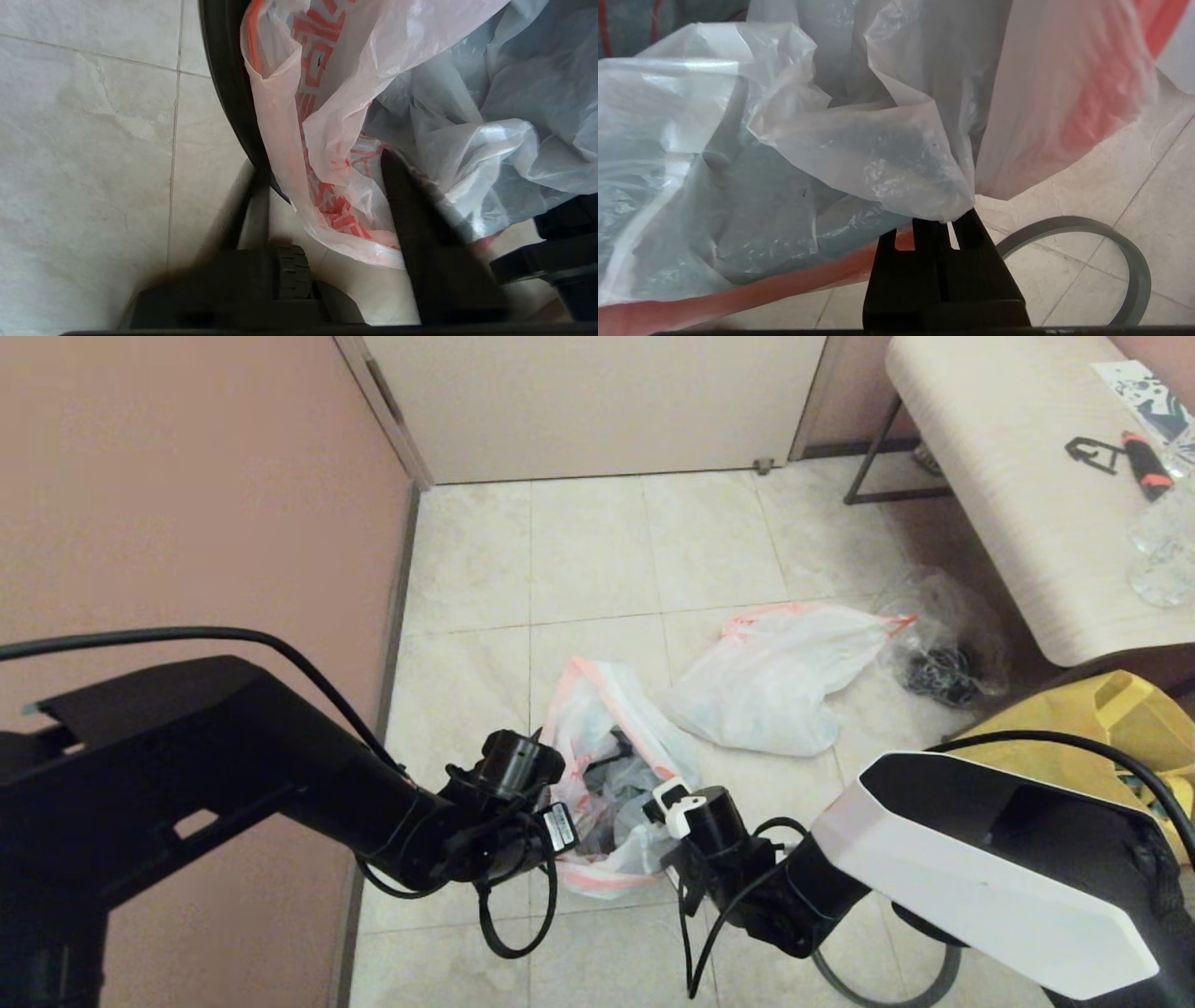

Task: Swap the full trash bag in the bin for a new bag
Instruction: Put the new garbage bag on the trash can

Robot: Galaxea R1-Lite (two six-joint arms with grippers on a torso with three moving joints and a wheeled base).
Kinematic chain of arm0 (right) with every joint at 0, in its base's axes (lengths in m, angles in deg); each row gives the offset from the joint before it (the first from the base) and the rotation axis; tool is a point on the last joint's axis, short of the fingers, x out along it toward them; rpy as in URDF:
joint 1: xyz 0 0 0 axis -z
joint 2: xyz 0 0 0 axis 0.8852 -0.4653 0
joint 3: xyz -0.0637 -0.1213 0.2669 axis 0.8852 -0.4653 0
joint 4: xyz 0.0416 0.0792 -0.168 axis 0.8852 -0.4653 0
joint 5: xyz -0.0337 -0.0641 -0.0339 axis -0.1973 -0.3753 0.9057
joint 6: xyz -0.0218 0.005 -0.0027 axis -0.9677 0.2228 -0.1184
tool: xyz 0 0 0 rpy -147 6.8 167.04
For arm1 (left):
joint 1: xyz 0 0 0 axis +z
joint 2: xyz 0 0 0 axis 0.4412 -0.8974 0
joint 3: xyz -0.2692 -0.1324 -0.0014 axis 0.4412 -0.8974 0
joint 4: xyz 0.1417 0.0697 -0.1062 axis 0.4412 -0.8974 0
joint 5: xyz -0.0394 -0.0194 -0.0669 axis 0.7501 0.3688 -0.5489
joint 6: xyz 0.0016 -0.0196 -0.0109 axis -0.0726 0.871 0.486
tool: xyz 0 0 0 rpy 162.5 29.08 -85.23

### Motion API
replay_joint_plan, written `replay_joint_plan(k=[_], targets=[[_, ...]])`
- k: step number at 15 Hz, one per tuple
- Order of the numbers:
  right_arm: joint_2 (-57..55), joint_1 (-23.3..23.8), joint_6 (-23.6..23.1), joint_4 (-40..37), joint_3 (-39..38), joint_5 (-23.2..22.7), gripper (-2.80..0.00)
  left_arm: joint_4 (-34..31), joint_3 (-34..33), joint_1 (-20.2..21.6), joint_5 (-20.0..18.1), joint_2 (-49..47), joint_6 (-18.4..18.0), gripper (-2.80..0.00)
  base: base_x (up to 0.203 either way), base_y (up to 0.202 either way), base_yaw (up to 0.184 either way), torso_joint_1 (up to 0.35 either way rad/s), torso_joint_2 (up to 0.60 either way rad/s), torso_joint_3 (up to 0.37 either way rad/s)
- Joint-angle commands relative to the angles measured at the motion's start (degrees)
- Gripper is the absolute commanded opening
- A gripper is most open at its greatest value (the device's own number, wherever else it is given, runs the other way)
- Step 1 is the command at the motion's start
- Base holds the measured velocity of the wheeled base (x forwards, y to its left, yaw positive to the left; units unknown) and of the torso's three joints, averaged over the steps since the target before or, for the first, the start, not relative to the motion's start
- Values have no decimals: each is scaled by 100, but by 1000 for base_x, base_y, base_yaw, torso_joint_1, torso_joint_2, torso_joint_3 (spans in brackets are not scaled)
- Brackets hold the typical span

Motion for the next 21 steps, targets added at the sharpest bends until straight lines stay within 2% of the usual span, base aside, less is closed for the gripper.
replay_joint_plan(k=[1,6,9,11,16,19,21], targets=[[-23,-11,-5,19,0,21,-280,20,1,0,10,-151,25,-280,0,0,0,0,0,0],[-23,-11,-5,19,87,21,-280,12,-2,0,5,-90,17,-280,0,0,0,0,0,0],[-31,-20,-5,19,105,21,-280,-26,-132,-6,7,552,16,-280,0,0,0,0,0,0],[-31,-20,3,19,164,21,-280,-35,-462,-39,1,765,-13,-280,0,0,0,0,0,0],[-53,-29,4,19,240,30,-280,92,-1105,-9,-146,258,-135,-280,0,0,0,0,0,0],[-292,-48,-85,-51,656,52,-280,157,-1177,18,-150,-274,-333,-280,0,0,0,0,0,0],[-296,-70,-177,-211,888,65,-280,447,-997,194,-135,-614,-477,-280,0,0,0,0,0,0]])
